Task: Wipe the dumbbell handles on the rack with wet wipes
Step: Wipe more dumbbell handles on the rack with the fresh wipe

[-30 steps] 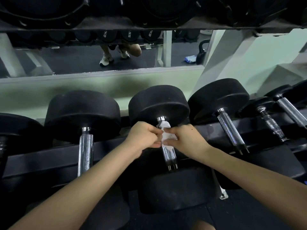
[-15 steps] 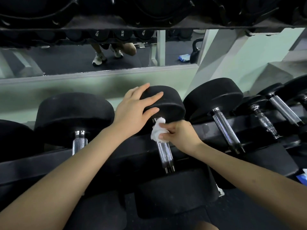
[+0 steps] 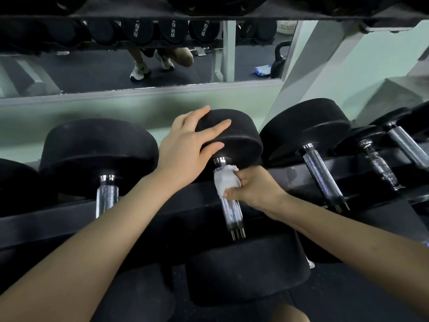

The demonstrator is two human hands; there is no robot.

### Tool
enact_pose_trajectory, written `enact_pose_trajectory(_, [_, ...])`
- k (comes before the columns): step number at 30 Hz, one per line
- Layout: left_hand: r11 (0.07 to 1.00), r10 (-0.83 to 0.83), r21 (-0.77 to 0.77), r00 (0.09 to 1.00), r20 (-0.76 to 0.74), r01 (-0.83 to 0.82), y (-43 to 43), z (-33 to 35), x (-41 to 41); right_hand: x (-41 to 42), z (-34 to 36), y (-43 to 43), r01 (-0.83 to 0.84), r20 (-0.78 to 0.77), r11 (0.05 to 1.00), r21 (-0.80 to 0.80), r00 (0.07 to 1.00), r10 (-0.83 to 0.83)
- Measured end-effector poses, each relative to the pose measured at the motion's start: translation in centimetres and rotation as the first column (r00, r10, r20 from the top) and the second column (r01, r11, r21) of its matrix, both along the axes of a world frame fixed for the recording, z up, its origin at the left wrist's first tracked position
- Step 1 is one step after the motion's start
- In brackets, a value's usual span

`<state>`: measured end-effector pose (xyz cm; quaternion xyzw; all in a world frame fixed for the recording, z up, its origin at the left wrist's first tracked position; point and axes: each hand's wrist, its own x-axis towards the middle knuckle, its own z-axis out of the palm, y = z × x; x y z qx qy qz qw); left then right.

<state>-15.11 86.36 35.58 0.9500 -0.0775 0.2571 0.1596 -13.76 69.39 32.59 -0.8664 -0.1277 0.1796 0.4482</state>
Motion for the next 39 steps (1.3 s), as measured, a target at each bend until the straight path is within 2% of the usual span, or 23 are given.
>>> enact_pose_trajectory(4, [1.000,0.005,0.004,1.000,0.006,-0.005,0.1,0.1,-0.1,-0.8,0.4,-0.6,-0.079,-0.057,0.997,0.001,0.995,0.078])
enact_pose_trajectory(7, [1.000,-0.007,0.010,1.000,0.007,0.007,0.2,0.2,-0.2,-1.0,1.8,-0.6,-0.008,-0.342,0.983,0.183,0.937,0.072])
enact_pose_trajectory(9, [1.000,-0.009,0.012,1.000,0.010,0.009,0.2,0.2,-0.2,-1.2,2.3,-0.5,0.103,-0.448,0.950,0.295,0.893,0.042])
enact_pose_trajectory(11, [1.000,-0.007,0.009,1.000,0.005,0.007,0.2,0.2,-0.1,-1.3,1.8,0.1,0.233,-0.430,0.922,0.309,0.899,-0.083])
enact_pose_trajectory(14, [1.000,-0.005,0.007,1.000,0.003,0.005,0.2,0.2,-0.1,-1.2,0.4,1.4,0.299,-0.245,0.926,0.232,0.939,-0.242])
enact_pose_trajectory(17, [1.000,-0.010,-0.004,1.000,-0.003,0.010,0.1,0.1,-0.2,-1.1,-0.1,0.7,0.199,-0.103,0.974,0.110,0.977,-0.188])
enact_pose_trajectory(19, [1.000,-0.010,-0.017,1.000,0.006,0.011,0.1,0.0,-0.1,-1.2,-0.2,0.0,0.137,-0.073,0.990,0.021,0.988,-0.135])
enact_pose_trajectory(21, [1.000,-0.014,-0.025,1.000,0.019,0.014,0.0,-0.1,0.0,-1.1,-0.2,-0.1,0.134,-0.096,0.990,0.035,0.987,-0.130])
enact_pose_trajectory(26, [1.000,-0.012,-0.019,0.999,0.038,0.013,0.0,-0.3,0.1,-0.1,0.2,1.3,0.244,-0.236,0.954,0.173,0.951,-0.201])
enact_pose_trajectory(31, [0.999,-0.004,-0.037,0.999,0.034,0.005,-0.1,-0.3,-0.1,-1.5,0.0,-0.7,0.078,-0.290,0.994,0.075,0.955,-0.053])
enact_pose_trajectory(34, [0.999,-0.001,-0.041,1.000,0.016,0.002,-0.2,-0.2,0.0,-0.2,0.6,0.0,0.128,-0.279,0.992,0.021,0.953,-0.118])
enact_pose_trajectory(39, [0.999,-0.006,-0.036,1.000,0.025,0.007,-0.1,-0.2,-0.1,1.6,0.6,1.7,0.344,-0.303,0.888,0.305,0.919,-0.252])
